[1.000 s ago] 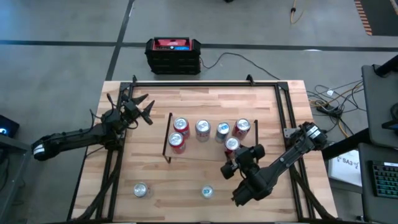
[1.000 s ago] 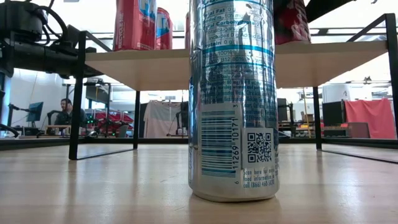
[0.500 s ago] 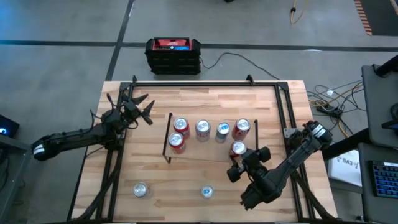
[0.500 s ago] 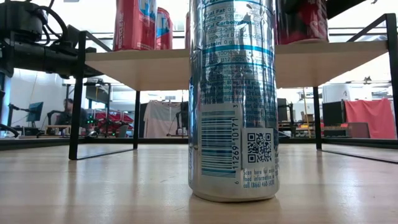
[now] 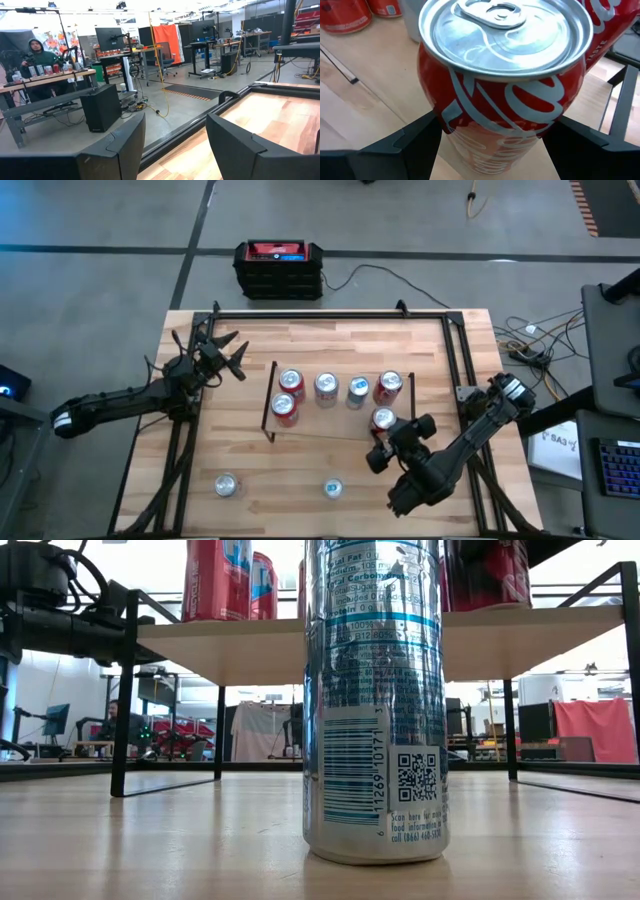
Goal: Place canned beverage on shelf
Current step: Put the red soda can on the shelf
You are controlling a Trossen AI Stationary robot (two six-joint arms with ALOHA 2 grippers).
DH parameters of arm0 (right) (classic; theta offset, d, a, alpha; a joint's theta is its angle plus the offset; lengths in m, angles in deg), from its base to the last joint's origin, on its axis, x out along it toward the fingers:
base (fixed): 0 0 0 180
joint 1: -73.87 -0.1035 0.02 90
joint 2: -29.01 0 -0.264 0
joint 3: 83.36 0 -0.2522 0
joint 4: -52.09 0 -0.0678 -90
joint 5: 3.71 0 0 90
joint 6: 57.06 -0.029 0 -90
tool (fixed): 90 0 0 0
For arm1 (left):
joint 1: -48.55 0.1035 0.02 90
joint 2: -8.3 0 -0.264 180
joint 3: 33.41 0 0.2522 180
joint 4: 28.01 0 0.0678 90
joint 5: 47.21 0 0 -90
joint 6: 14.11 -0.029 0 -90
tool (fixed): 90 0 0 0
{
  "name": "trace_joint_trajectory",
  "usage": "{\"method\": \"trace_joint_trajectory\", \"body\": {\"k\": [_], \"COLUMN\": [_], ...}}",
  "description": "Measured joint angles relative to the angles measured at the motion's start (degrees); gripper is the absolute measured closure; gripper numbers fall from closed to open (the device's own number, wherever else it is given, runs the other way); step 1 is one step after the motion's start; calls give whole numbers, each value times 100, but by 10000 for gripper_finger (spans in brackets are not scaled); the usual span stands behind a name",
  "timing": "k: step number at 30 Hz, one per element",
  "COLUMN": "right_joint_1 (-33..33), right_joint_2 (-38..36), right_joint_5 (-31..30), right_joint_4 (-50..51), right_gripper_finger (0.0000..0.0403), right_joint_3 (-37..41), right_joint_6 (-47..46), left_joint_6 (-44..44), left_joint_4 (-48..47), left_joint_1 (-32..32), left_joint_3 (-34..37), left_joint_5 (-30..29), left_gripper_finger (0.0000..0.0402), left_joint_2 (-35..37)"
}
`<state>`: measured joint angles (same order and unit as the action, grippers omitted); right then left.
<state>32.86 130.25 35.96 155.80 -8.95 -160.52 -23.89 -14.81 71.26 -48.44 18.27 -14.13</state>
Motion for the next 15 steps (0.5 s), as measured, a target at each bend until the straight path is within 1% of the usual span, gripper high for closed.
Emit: {"method": "trace_joint_trajectory", "body": {"k": [6, 15], "right_joint_1": [0, -37], "right_joint_2": [-172, -269], "right_joint_5": [378, 569], "right_joint_4": [9, -6], "right_gripper_finger": [103, 103], "right_joint_3": [0, -1], "right_joint_6": [466, 1181], "left_joint_6": [0, 0], "left_joint_4": [0, 0], "left_joint_1": [1, -1], "left_joint_3": [-1, -1], "left_joint_5": [1, -2], "left_gripper_finger": [207, 207], "left_joint_2": [1, 2]}}
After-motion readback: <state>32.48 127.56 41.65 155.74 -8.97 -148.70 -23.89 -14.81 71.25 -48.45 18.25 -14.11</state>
